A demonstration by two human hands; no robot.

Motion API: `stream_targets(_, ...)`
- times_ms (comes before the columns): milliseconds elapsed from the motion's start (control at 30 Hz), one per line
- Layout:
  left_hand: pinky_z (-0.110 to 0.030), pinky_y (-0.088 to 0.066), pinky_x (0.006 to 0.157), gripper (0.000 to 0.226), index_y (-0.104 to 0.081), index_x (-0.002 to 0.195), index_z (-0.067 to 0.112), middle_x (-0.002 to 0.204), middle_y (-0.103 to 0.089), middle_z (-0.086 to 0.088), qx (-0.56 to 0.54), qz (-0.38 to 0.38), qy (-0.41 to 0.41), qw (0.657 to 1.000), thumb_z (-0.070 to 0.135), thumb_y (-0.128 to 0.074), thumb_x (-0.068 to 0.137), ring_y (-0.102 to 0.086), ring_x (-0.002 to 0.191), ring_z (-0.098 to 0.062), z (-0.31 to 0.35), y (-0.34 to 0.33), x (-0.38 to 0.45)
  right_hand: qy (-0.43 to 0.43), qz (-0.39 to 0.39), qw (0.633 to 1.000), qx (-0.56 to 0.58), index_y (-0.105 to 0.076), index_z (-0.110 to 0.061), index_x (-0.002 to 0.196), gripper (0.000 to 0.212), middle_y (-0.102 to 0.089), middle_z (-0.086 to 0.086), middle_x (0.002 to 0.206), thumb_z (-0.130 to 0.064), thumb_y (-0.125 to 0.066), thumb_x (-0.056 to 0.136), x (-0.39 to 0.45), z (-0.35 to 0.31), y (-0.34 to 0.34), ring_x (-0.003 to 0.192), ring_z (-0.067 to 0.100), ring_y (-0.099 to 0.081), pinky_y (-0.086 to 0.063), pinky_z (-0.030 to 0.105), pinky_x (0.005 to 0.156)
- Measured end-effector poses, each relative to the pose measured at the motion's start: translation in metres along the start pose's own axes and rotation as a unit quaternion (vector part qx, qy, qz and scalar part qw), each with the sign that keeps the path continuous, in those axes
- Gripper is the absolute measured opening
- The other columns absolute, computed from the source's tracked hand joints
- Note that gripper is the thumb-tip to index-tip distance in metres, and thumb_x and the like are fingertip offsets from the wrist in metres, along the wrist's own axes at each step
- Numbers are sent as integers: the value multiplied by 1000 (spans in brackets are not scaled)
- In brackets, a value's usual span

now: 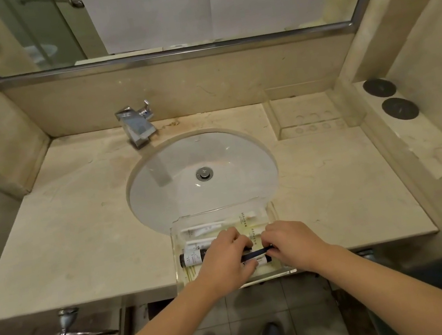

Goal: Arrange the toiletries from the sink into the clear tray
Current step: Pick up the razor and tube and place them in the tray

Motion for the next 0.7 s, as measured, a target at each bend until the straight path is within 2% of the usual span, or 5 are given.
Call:
stream_targets(100,-25,-46,85,37,-57,118,21,109,-52,5,-19,24,28,999,33,-57,83,-49,101,-13,-11,9,-5,-24,-24,999,-9,-61,-18,95,12,-63,0,98,-25,-54,89,3,6,-5,93,22,-57,-49,37,74)
stream_targets(300,-27,-48,84,29,-58,115,19,111,-51,4,-44,78,121,989,18,-53,86,-50,99,-12,-56,34,-20,-29,-55,998,-27,-62,-17,93,14,-64,1,96,-21,-50,88,5,11,-16,87,23,-59,-50,37,71)
stream_targets(500,-26,-46,82,25,-59,112,17,105,-51,5,-39,103,209,972,17,-57,87,-52,98,-13,-108,53,-44,-24,-68,996,-44,-65,-15,96,22,-64,2,98,-22,-46,90,7,11,-21,90,24,-60,-48,36,71)
stream_targets(700,-26,-44,79,28,-58,115,15,109,-51,2,-50,101,282,953,16,-57,87,-52,97,-12,-138,60,-62,-13,-94,993,-67,-67,-14,98,24,-64,3,102,-23,-46,91,7,8,-22,93,25,-61,-48,37,72)
Point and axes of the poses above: each hand's wrist, its own x-axis towards the middle knuckle, its own y-axis out of the back of the hand, z = x × y, the point moved 7 cm from there along x, towards the middle knuckle
